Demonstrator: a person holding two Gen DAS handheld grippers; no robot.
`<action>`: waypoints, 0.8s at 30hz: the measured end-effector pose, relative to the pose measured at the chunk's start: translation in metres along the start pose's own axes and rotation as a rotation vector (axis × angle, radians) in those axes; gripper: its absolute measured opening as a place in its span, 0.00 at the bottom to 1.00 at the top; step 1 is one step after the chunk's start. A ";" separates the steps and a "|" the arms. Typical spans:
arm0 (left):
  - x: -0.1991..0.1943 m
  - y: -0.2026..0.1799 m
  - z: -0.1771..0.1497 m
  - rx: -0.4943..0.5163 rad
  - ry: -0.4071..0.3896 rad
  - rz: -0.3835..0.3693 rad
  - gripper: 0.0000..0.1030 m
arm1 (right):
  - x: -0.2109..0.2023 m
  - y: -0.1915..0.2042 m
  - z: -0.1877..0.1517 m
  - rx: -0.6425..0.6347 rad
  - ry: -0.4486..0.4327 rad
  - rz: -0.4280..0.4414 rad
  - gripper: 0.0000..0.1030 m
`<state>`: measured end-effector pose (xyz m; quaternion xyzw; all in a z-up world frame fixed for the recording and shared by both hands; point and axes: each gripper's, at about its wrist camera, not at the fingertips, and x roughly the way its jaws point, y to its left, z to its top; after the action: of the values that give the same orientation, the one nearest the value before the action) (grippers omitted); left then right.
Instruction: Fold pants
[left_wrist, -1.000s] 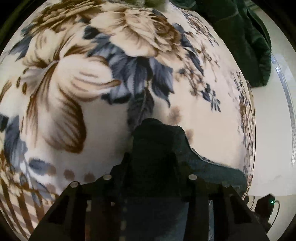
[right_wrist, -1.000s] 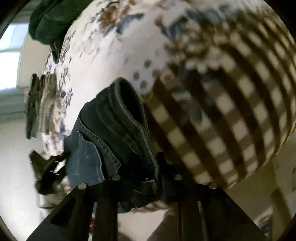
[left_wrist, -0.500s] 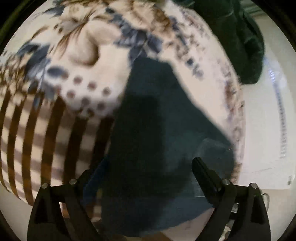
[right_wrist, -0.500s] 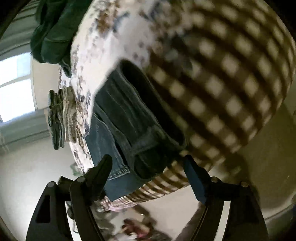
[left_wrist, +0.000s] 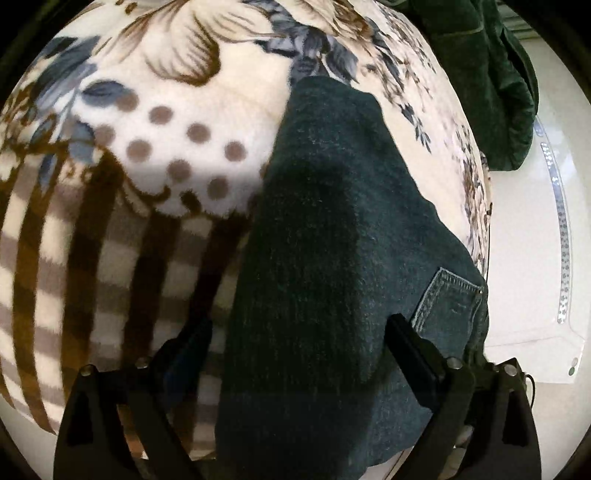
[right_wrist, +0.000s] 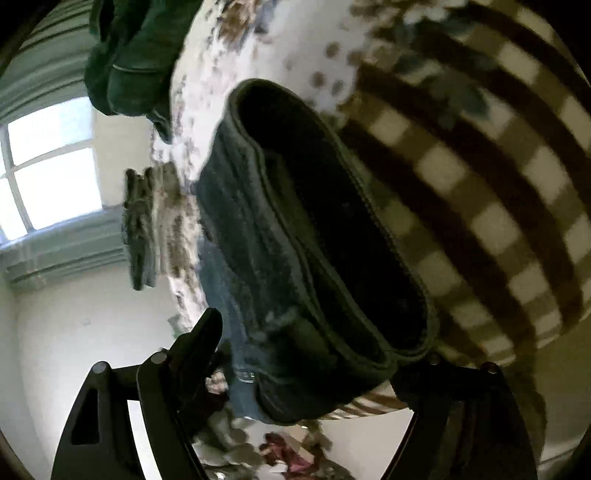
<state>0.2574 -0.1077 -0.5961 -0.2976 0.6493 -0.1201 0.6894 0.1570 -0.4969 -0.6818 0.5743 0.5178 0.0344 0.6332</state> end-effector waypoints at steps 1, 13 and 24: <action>-0.001 0.000 -0.001 0.006 -0.001 0.004 0.94 | -0.001 -0.003 0.000 0.009 -0.005 0.017 0.81; 0.007 -0.003 0.004 0.007 0.007 0.005 1.00 | 0.028 0.014 0.022 -0.118 0.035 -0.180 0.84; 0.005 0.000 0.003 0.014 0.010 -0.016 1.00 | 0.041 0.007 0.012 -0.064 0.064 -0.067 0.75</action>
<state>0.2614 -0.1095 -0.6005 -0.2974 0.6495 -0.1318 0.6873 0.1882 -0.4767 -0.7037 0.5349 0.5554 0.0481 0.6350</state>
